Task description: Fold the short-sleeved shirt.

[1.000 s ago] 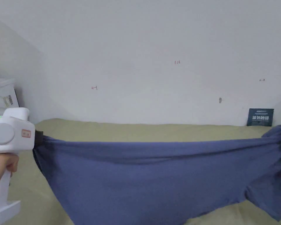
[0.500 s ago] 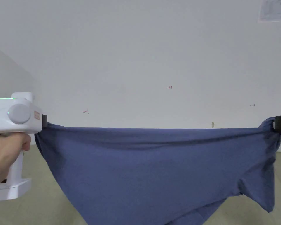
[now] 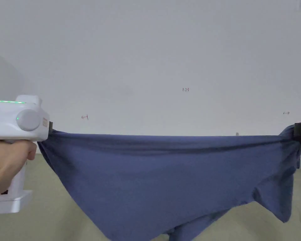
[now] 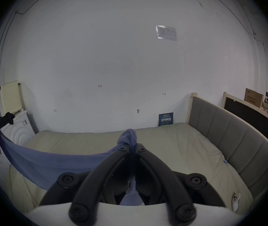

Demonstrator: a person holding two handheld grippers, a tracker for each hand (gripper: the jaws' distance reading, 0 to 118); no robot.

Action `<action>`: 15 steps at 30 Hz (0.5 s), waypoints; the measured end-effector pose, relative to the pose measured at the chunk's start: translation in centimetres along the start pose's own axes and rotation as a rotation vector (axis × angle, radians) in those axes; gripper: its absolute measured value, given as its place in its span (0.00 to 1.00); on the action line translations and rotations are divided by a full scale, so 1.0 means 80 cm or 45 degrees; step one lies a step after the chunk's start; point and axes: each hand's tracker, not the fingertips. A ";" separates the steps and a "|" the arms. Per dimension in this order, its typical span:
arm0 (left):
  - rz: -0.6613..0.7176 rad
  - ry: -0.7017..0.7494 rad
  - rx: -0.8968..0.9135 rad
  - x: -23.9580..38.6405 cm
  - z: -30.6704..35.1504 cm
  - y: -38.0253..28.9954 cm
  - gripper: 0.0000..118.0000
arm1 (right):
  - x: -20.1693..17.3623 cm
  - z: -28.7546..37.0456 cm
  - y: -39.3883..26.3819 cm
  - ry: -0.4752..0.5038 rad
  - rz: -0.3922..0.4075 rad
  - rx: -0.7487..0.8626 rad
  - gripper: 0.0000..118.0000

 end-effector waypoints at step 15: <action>-0.029 -0.201 -0.458 -0.037 0.041 -0.324 0.03 | 0.067 0.098 -0.321 0.018 0.014 -0.441 0.06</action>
